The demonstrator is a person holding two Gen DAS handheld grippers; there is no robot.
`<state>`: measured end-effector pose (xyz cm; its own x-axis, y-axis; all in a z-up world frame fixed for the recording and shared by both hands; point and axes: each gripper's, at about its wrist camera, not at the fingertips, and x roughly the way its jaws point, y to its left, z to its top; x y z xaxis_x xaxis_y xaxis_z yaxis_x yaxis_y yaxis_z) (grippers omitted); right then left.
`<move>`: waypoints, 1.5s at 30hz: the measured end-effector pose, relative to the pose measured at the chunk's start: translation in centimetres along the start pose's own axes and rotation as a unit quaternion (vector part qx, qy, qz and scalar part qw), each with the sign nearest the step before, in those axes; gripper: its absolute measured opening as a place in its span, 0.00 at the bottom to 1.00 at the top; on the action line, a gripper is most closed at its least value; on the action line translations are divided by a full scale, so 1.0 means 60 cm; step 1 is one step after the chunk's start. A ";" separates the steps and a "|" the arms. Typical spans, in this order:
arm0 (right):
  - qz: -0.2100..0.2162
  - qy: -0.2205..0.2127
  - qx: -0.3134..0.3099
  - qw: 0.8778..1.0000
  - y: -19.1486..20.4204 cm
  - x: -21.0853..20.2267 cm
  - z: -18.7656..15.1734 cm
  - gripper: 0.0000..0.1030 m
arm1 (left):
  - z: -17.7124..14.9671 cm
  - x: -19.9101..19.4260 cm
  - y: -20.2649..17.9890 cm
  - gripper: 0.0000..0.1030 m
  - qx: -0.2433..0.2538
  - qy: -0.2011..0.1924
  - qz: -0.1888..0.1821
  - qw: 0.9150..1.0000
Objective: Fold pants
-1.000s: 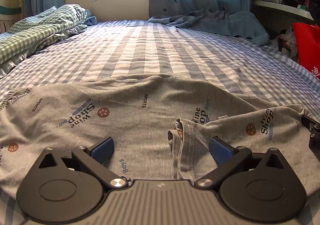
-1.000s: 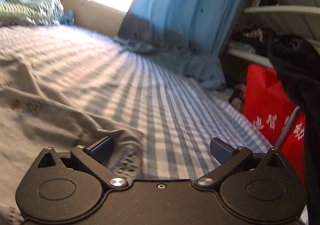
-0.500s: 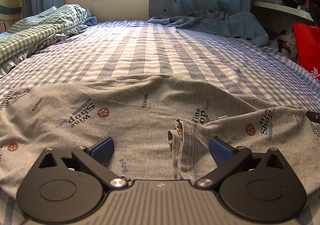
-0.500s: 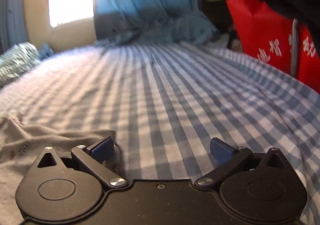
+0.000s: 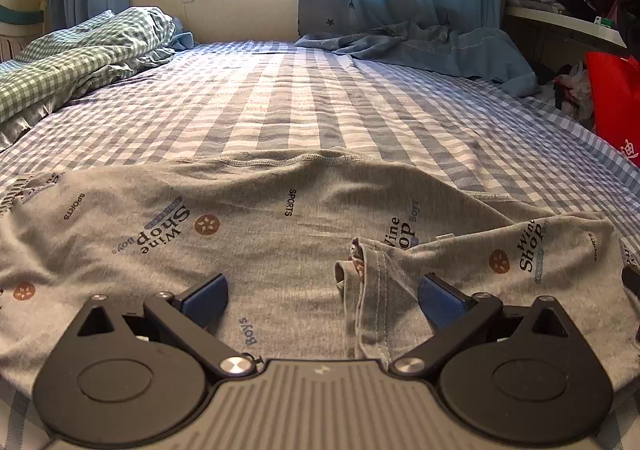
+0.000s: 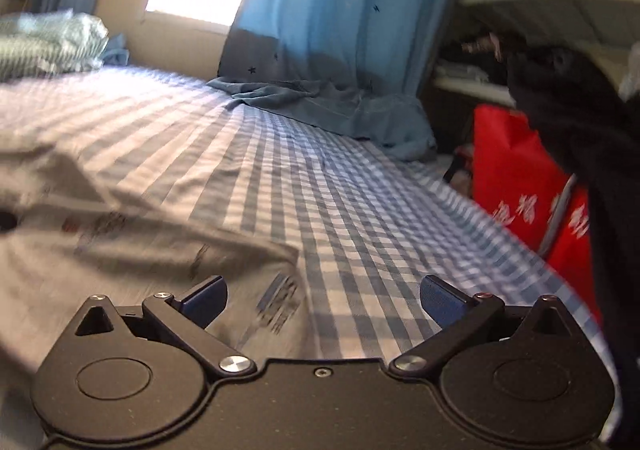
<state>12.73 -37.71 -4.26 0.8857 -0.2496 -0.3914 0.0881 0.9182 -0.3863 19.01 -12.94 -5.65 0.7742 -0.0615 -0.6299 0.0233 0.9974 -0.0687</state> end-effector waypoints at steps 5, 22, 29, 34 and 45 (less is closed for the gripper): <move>-0.029 -0.014 -0.058 0.998 0.049 -0.018 -0.024 0.99 | 0.004 -0.002 0.000 0.99 0.001 0.002 0.000 1.000; 0.057 -0.097 -0.113 0.987 0.204 -0.051 0.078 0.99 | -0.038 -0.169 0.301 1.00 -0.153 -0.023 0.055 0.986; 0.100 -0.115 -0.168 0.974 0.342 0.057 0.207 0.99 | -0.060 -0.153 0.409 1.00 -0.222 -0.028 0.053 0.973; 0.122 -0.058 -0.224 0.965 0.417 0.136 0.227 0.99 | -0.067 -0.144 0.437 1.00 -0.242 -0.063 0.002 0.968; 0.079 -0.084 -0.151 0.982 0.315 0.014 0.169 0.99 | -0.067 -0.110 0.467 0.86 -0.327 -0.090 -0.041 0.940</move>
<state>19.78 -17.47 -3.44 0.9425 -0.0347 -0.3324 -0.1724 0.8017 -0.5724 11.99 15.23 -6.51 0.8825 -0.0702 -0.4650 -0.2617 0.7483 -0.6095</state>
